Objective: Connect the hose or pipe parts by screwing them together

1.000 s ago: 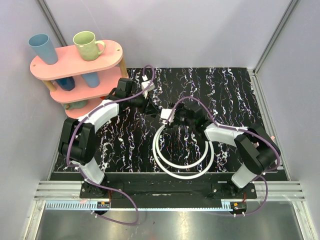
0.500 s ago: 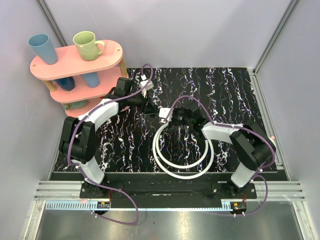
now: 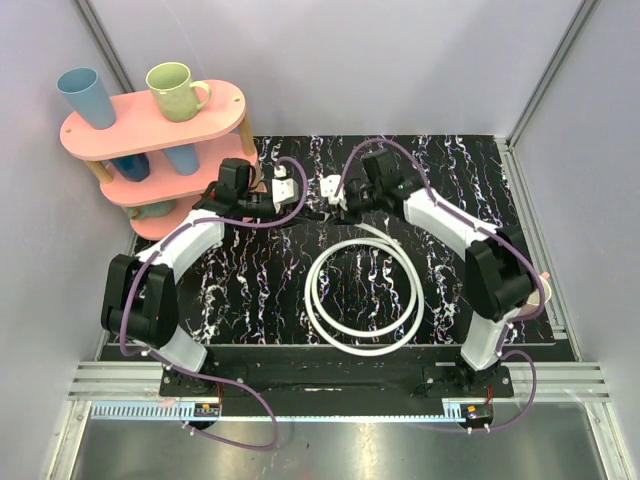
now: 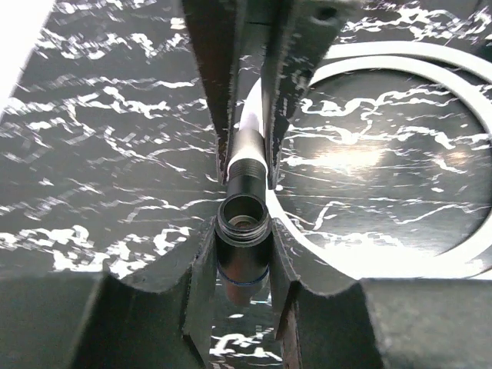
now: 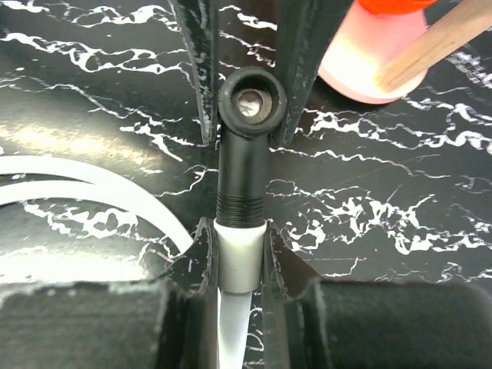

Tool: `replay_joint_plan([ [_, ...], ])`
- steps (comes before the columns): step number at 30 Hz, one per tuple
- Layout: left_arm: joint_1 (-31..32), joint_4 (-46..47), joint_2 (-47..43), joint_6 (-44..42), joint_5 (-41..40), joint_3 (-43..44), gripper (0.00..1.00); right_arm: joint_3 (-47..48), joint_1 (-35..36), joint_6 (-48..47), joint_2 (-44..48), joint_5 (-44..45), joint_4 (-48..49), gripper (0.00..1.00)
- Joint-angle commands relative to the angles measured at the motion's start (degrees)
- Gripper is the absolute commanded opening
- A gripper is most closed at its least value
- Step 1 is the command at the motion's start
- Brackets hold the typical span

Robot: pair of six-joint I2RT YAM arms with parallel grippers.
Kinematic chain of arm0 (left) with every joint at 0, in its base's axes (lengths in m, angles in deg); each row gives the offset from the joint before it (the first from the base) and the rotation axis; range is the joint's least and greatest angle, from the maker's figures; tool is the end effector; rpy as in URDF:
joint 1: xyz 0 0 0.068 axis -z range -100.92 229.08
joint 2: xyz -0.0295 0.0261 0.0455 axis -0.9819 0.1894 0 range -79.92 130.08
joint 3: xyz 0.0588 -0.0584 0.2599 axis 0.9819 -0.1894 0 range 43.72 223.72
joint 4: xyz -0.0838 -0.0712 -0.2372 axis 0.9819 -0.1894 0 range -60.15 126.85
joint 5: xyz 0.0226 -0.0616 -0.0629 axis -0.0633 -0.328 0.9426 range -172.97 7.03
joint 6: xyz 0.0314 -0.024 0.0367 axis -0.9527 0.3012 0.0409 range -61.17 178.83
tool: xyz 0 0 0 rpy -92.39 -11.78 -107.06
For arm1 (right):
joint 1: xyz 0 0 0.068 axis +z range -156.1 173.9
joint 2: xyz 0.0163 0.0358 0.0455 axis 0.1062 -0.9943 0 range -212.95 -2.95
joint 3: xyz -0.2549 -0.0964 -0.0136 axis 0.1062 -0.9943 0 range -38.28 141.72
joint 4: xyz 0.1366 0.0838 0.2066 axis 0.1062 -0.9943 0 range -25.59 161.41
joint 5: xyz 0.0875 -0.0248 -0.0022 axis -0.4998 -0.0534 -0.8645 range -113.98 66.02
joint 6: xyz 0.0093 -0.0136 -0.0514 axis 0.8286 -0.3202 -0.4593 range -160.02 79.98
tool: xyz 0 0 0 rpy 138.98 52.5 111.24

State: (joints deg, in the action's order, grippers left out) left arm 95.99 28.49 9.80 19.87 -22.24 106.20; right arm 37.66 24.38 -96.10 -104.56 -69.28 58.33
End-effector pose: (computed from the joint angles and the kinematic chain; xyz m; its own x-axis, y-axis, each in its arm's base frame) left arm 0.3147 -0.1281 0.2655 0.0831 0.2961 -0.9515 0.9885 0.0968 0.1165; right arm 0.3296 0.2233 0.2580 0.3915 -0.4469 -0.8044 -0.9133 -0.0821 -0.3989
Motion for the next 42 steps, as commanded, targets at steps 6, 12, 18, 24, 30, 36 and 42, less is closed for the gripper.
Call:
replay_joint_plan([
  [6, 6.0, -9.9, 1.3, -21.0, 3.1, 5.1, 0.00, 33.3, -2.2, -14.6, -15.0, -16.4, -40.7, 0.00],
  [12, 6.4, -11.2, 2.7, -22.6, -1.0, 5.9, 0.00, 33.9, -3.0, -14.9, -16.2, -17.0, -40.0, 0.05],
  [18, 0.8, 13.6, 0.2, 4.8, 2.7, -0.8, 0.00, 22.5, -4.0, -3.1, -7.8, -8.8, -18.3, 0.66],
  [24, -2.6, 27.7, -2.5, 34.0, -3.4, -2.7, 0.00, 5.6, -4.1, 7.7, 5.4, 2.4, 5.7, 0.79],
  [30, -3.1, 14.0, 0.5, 53.3, -12.0, 5.5, 0.00, -6.2, -2.6, 9.9, 14.7, 6.4, 18.6, 0.91],
  [36, -4.9, 2.9, 4.8, 72.5, -10.7, 12.3, 0.00, -21.2, 5.6, 0.4, 17.6, 29.1, 38.4, 0.90],
  [42, -5.6, 5.9, 4.6, 84.9, -6.1, 9.7, 0.00, -24.6, 8.1, -3.2, 17.7, 31.7, 42.5, 0.89],
])
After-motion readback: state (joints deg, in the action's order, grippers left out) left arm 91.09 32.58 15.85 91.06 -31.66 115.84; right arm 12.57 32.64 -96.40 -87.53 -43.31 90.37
